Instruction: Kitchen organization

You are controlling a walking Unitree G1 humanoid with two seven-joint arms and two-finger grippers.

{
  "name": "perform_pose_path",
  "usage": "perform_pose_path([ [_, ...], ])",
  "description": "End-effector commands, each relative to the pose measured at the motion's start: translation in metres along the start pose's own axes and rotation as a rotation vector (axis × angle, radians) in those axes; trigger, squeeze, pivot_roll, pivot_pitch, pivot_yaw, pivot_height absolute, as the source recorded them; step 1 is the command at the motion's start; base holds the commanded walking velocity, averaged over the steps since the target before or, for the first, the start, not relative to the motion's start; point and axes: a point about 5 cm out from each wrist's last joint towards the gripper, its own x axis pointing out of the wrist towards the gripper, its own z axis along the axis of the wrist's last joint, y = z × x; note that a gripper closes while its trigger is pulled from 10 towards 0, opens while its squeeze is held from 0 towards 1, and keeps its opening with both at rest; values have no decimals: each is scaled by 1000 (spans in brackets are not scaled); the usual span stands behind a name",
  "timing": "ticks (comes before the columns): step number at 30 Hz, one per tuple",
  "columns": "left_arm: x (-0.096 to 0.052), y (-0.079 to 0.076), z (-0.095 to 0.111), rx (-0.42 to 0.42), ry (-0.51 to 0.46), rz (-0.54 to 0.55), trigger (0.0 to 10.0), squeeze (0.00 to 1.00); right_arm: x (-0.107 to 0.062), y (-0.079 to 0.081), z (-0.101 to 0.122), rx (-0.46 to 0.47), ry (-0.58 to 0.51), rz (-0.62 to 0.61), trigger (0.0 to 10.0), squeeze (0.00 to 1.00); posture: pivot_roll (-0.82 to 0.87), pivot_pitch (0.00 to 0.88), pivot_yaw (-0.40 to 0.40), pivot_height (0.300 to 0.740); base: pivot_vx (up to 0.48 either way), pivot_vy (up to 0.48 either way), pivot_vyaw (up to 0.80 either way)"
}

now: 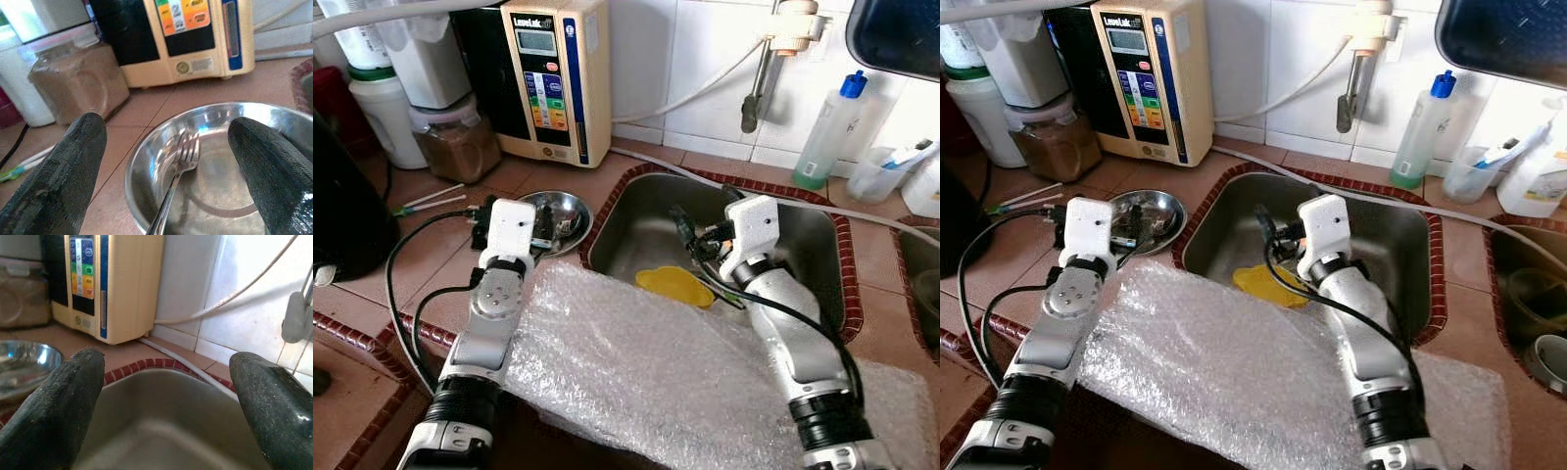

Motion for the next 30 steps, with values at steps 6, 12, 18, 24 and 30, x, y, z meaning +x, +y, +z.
perform_pose_path([
  [6, -1, 4, -2, -20, 21, 6, 10000, 0, -6, 0, 2, 71, -3, -114, 10000, 0, 79, 0, 54, 740, 0, 0, 0],
  [12, -5, -19, 1, -42, 21, -144, 10000, 0, -6, 5, 0, 26, 27, -91, 10000, 0, 78, 0, 45, 740, 0, 0, 0],
  [18, -8, -30, -3, -74, 82, -228, 10000, 0, -5, 4, 4, 2, 26, -95, 10000, 0, 77, 0, 38, 740, 0, 0, 0],
  [24, -6, -25, -3, -114, 137, -212, 10000, 0, -5, 5, 4, 2, 23, -100, 10000, 0, 76, 0, 40, 740, 0, 0, 0],
  [30, -2, -20, 8, -114, 119, -205, 10000, 0, -3, 5, 4, 6, 28, -111, 10000, 0, 80, 0, 41, 740, 0, 0, 0],
])
